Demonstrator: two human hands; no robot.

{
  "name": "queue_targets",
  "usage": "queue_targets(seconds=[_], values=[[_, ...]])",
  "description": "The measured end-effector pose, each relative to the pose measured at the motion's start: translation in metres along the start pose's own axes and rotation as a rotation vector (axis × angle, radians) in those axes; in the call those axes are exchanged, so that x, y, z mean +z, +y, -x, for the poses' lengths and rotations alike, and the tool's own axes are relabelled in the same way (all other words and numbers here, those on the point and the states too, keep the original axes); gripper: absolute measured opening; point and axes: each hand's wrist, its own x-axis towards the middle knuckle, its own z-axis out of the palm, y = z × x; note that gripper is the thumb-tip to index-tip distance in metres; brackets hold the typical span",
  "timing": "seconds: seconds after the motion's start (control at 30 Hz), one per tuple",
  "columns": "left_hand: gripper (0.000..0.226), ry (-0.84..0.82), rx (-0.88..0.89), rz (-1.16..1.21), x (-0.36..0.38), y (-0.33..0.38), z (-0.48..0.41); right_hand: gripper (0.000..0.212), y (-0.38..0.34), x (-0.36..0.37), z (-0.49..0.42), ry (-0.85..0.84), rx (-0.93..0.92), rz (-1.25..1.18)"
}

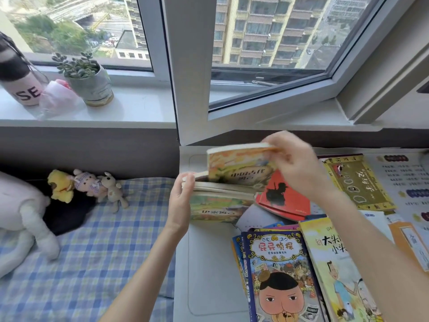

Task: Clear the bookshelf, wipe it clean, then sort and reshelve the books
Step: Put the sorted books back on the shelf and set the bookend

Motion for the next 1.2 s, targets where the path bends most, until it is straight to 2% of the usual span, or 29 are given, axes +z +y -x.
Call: queue_targets(seconds=[0.1, 0.2, 0.27, 0.33, 0.4, 0.57, 0.7, 0.77, 0.87, 0.9, 0.97, 1.03, 1.1, 1.17, 1.2], values=[[0.052, 0.031, -0.020, -0.072, -0.002, -0.002, -0.010, 0.018, -0.014, -0.052, 0.007, 0.071, 0.040, -0.213], [0.081, -0.029, -0.053, -0.097, -0.012, -0.006, -0.026, 0.016, -0.023, -0.088, 0.013, 0.195, 0.009, -0.340], [0.090, -0.103, -0.095, -0.132, -0.018, -0.008, -0.035, 0.023, -0.026, -0.101, 0.016, 0.253, -0.010, -0.428], [0.085, -0.170, -0.137, -0.142, -0.023, -0.006, -0.039, 0.022, -0.026, -0.104, 0.018, 0.225, 0.005, -0.493], [0.083, -0.228, -0.151, -0.154, -0.027, -0.007, -0.042, 0.015, -0.026, -0.089, 0.021, 0.124, 0.070, -0.518], [0.095, -0.301, -0.136, -0.117, -0.016, 0.018, -0.031, 0.024, -0.003, -0.005, 0.034, -0.090, 0.090, -0.294], [0.097, -0.381, -0.120, -0.111, -0.018, 0.020, -0.031, 0.009, 0.019, 0.050, 0.034, -0.076, 0.132, -0.309], [0.099, -0.409, -0.130, -0.133, -0.025, 0.015, -0.033, 0.017, 0.024, 0.071, 0.032, -0.070, 0.126, -0.293], [0.107, -0.450, -0.105, -0.151, -0.029, 0.008, -0.032, 0.014, 0.030, 0.090, 0.034, 0.008, 0.163, -0.254], [0.105, -0.454, -0.104, -0.151, -0.028, 0.006, -0.031, 0.013, 0.032, 0.094, 0.035, 0.030, 0.162, -0.228], [0.086, -0.413, -0.099, -0.114, -0.023, 0.002, -0.030, 0.013, 0.031, 0.101, 0.037, 0.031, 0.128, -0.176], [0.070, -0.283, -0.042, -0.112, -0.017, 0.000, -0.028, 0.016, 0.029, 0.105, 0.038, 0.044, 0.099, -0.113], [0.065, -0.193, -0.015, -0.106, -0.014, -0.003, -0.025, 0.027, 0.032, 0.106, 0.038, 0.130, 0.170, -0.022], [0.065, -0.175, -0.028, -0.075, -0.015, -0.004, -0.021, 0.066, 0.036, 0.100, 0.038, 0.160, 0.374, -0.062], [0.065, -0.170, -0.043, -0.051, -0.017, -0.005, -0.020, 0.084, 0.037, 0.097, 0.036, 0.077, 0.495, -0.186]])
